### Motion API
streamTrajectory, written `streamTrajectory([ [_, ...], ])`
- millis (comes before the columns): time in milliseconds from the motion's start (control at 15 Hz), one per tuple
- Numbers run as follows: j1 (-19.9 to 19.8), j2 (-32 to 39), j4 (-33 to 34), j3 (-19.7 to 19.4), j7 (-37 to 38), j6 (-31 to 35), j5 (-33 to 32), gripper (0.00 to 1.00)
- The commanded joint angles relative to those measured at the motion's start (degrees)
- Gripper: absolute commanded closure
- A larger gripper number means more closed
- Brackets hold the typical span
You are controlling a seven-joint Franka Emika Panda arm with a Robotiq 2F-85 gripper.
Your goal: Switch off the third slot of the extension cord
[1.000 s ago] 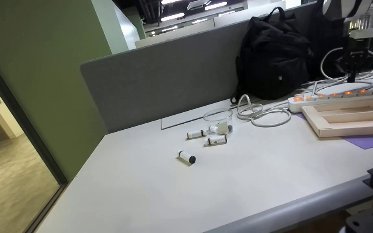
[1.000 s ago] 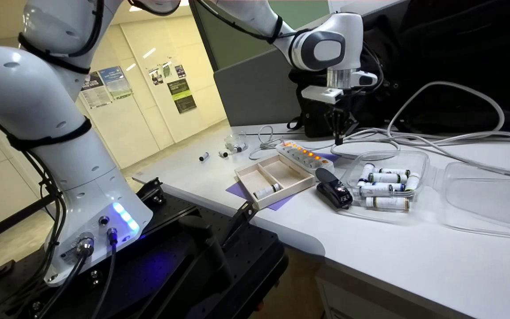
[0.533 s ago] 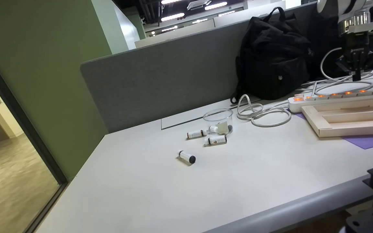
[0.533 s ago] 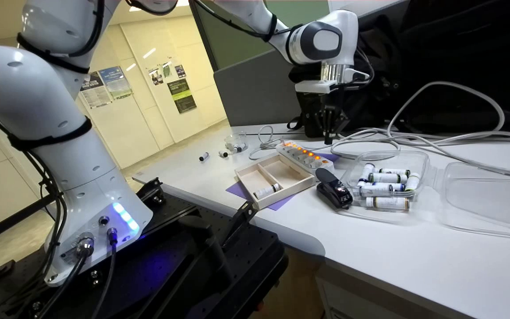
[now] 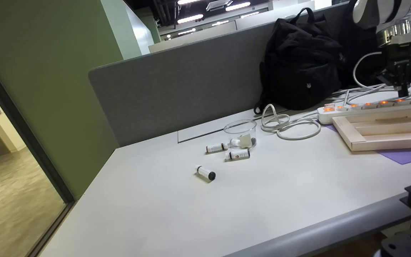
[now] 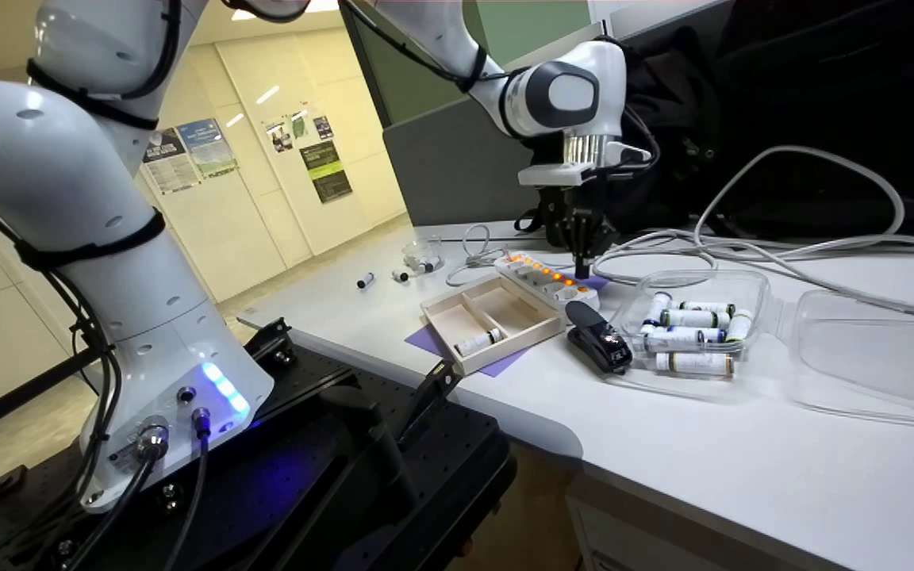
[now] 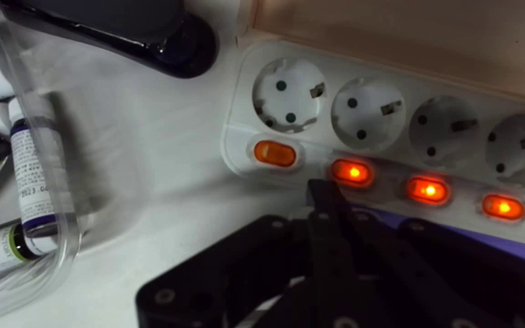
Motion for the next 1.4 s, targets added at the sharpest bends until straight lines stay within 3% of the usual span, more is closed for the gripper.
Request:
streamTrajectory([
  [0, 1.11, -3.58, -5.63, -0.32, 1.06, 4.61, -2.20, 1.00],
  [267, 1.81, -4.44, -8.69, -0.22, 0.86, 10.05, -3.64, 1.00],
  [733, 2.55, -7.17, -11.94, 1.05, 0.44, 13.87, -3.42, 1.00],
  [1333, 3.78, -7.91, -13.51, 0.66, 1.46, 13.82, -4.16, 1.00],
])
